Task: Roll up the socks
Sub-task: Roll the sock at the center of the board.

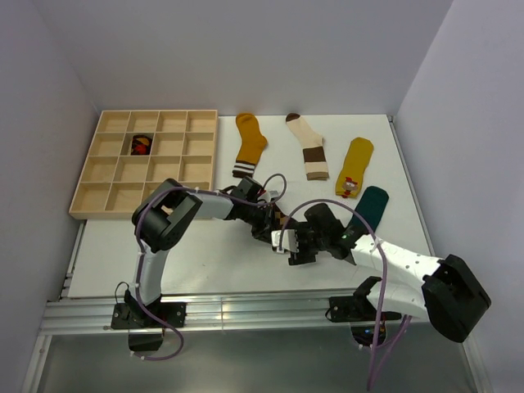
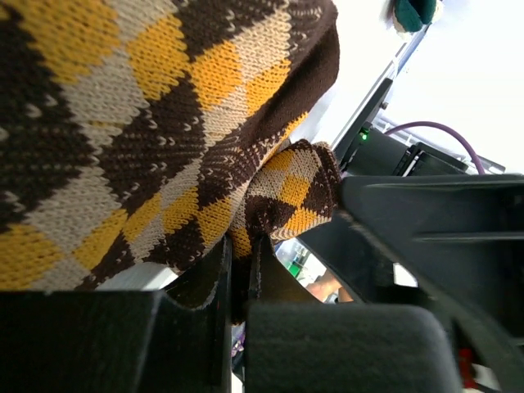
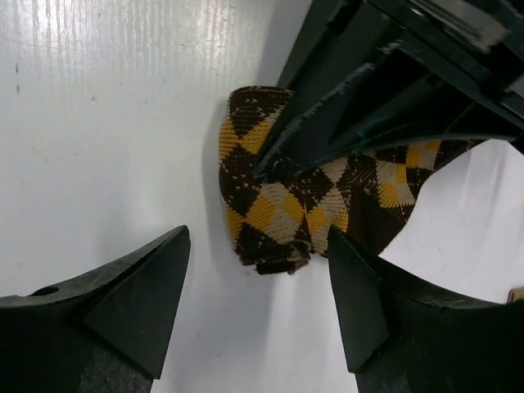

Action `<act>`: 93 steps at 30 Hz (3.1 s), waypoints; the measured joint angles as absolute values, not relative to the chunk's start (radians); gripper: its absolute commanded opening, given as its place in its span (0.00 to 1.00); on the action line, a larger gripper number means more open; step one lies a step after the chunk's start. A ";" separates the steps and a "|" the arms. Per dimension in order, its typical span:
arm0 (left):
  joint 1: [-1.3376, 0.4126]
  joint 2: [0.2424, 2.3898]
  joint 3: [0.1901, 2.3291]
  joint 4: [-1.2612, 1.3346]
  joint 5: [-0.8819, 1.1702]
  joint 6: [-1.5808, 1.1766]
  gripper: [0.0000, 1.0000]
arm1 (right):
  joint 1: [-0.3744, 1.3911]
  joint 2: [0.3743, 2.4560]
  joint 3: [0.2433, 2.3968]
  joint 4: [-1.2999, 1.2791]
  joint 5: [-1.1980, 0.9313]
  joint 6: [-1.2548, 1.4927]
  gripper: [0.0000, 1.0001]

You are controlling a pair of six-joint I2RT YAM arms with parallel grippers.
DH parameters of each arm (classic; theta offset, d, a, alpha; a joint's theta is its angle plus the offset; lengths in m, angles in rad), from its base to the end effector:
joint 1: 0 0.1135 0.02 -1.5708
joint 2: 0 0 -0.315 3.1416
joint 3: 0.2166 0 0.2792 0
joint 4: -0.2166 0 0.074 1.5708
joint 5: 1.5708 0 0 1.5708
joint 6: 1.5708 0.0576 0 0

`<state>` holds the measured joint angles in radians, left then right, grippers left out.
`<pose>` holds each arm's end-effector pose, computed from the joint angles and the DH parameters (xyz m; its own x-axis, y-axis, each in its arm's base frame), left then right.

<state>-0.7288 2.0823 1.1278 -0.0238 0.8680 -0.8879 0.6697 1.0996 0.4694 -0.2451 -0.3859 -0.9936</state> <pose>0.3011 -0.3277 0.1081 -0.9710 0.1947 0.1386 -0.0078 0.5538 -0.8326 0.1545 0.1500 0.1842 0.3119 -0.7433 -0.5918 -0.9214 -0.0847 -0.3793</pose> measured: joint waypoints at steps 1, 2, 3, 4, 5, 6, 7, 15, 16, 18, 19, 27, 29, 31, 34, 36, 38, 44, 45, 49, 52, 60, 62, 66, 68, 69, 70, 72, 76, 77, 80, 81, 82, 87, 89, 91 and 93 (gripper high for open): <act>-0.728 2.085 1.132 -0.028 0.871 -0.888 0.00 | 0.681 1.100 0.459 -0.230 -0.374 -0.997 0.75; -0.727 2.088 1.135 -0.032 0.876 -0.888 0.01 | 0.695 1.100 0.447 -0.212 -0.358 -1.002 0.74; -0.726 2.090 1.136 -0.033 0.878 -0.888 0.00 | 0.708 1.102 0.437 -0.194 -0.342 -1.008 0.72; -0.725 2.091 1.137 -0.034 0.880 -0.888 0.01 | 0.717 1.105 0.431 -0.181 -0.331 -1.012 0.70; -0.725 2.093 1.139 -0.036 0.883 -0.887 0.00 | 0.727 1.113 0.430 -0.171 -0.320 -1.016 0.66; -0.723 2.093 1.140 -0.037 0.885 -0.886 0.00 | 0.733 1.124 0.430 -0.157 -0.312 -1.019 0.64; -0.723 2.094 1.141 -0.040 0.886 -0.886 0.00 | 0.738 1.137 0.431 -0.143 -0.306 -1.020 0.63; -0.715 2.099 1.144 -0.048 0.902 -0.876 0.10 | 0.744 1.222 0.454 -0.119 -0.278 -1.022 0.24; -0.714 2.099 1.145 -0.052 0.902 -0.872 0.14 | 0.744 1.234 0.465 -0.127 -0.277 -1.021 0.22; -0.709 2.099 1.148 -0.061 0.901 -0.857 0.28 | 0.744 1.248 0.491 -0.156 -0.279 -1.019 0.18; -0.708 2.099 1.149 -0.064 0.900 -0.852 0.32 | 0.744 1.257 0.508 -0.179 -0.279 -1.017 0.16; -0.698 2.022 1.131 -0.054 0.802 -0.823 0.51 | 0.722 1.304 0.632 -0.368 -0.307 -0.989 0.14; -0.686 1.987 1.104 -0.010 0.747 -0.825 0.52 | 0.711 1.324 0.650 -0.410 -0.323 -0.984 0.13; -0.671 1.950 1.069 0.024 0.698 -0.829 0.51 | 0.692 1.345 0.663 -0.448 -0.347 -0.981 0.14; -0.650 1.885 0.994 0.096 0.611 -0.856 0.50 | 0.649 1.372 0.691 -0.494 -0.395 -0.981 0.14; -0.636 1.832 0.925 0.142 0.547 -0.880 0.50 | 0.612 1.407 0.723 -0.532 -0.435 -0.984 0.14; -0.628 1.766 0.848 0.178 0.467 -0.912 0.50 | 0.570 1.454 0.768 -0.582 -0.479 -0.991 0.15; -0.633 1.568 0.682 0.252 0.258 -0.936 0.50 | 0.438 1.739 1.044 -0.877 -0.618 -1.056 0.16; -0.641 1.543 0.669 0.264 0.217 -0.928 0.50 | 0.419 1.805 1.110 -0.948 -0.641 -1.071 0.16; -0.730 1.463 0.645 0.303 0.067 -0.827 0.52 | 0.368 2.024 1.325 -1.176 -0.705 -1.097 0.17; -0.855 1.453 0.659 0.334 -0.028 -0.678 0.54 | 0.351 2.129 1.424 -1.283 -0.733 -1.098 0.17; -1.017 1.550 0.737 0.387 -0.064 -0.368 0.57 | 0.346 2.203 1.491 -1.363 -0.742 -1.047 0.18; -1.016 1.585 0.753 0.398 -0.059 -0.326 0.57 | 0.346 2.207 1.492 -1.366 -0.742 -1.036 0.18; -1.016 1.671 0.800 0.400 -0.026 -0.262 0.57 | 0.346 2.217 1.493 -1.378 -0.742 -1.011 0.18; -1.016 1.706 0.819 0.406 -0.010 -0.246 0.57 | 0.346 2.217 1.493 -1.378 -0.741 -1.002 0.18; -1.016 1.721 0.825 0.411 -0.002 -0.242 0.57 | 0.346 2.217 1.493 -1.378 -0.740 -0.998 0.18; -1.016 1.734 0.827 0.416 0.004 -0.237 0.56 | 0.346 2.217 1.493 -1.378 -0.740 -0.992 0.18; -1.016 1.748 0.827 0.423 0.019 -0.231 0.56 | 0.346 2.217 1.493 -1.377 -0.737 -0.983 0.18; -1.016 1.765 0.827 0.438 0.047 -0.231 0.54 | 0.346 2.219 1.493 -1.374 -0.733 -0.958 0.18; -1.015 1.771 0.827 0.445 0.057 -0.231 0.54 | 0.346 2.219 1.494 -1.373 -0.731 -0.952 0.18; -1.003 1.787 0.827 0.467 0.103 -0.250 0.51 | 0.346 2.221 1.494 -1.369 -0.728 -0.930 0.18; -0.995 1.794 0.827 0.476 0.126 -0.258 0.50 | 0.346 2.221 1.494 -1.367 -0.727 -0.923 0.18; -0.989 1.799 0.827 0.482 0.142 -0.265 0.47 | 0.346 2.221 1.494 -1.365 -0.726 -0.918 0.18; -0.961 1.820 0.827 0.505 0.220 -0.310 0.30 | 0.346 2.221 1.498 -1.357 -0.721 -0.881 0.20; -0.955 1.829 0.827 0.513 0.244 -0.328 0.18 | 0.346 2.221 1.498 -1.354 -0.718 -0.869 0.22; -0.948 1.835 0.830 0.514 0.266 -0.342 0.09 | 0.346 2.221 1.498 -1.347 -0.716 -0.847 0.27; -0.938 1.845 0.839 0.514 0.287 -0.363 0.03 | 0.345 2.220 1.497 -1.338 -0.711 -0.823 0.33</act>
<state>-0.9379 1.8450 0.8387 0.5137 0.2874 -0.3634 0.3450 2.2200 1.4975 -1.3384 -0.7113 -0.8234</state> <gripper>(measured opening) 0.105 0.284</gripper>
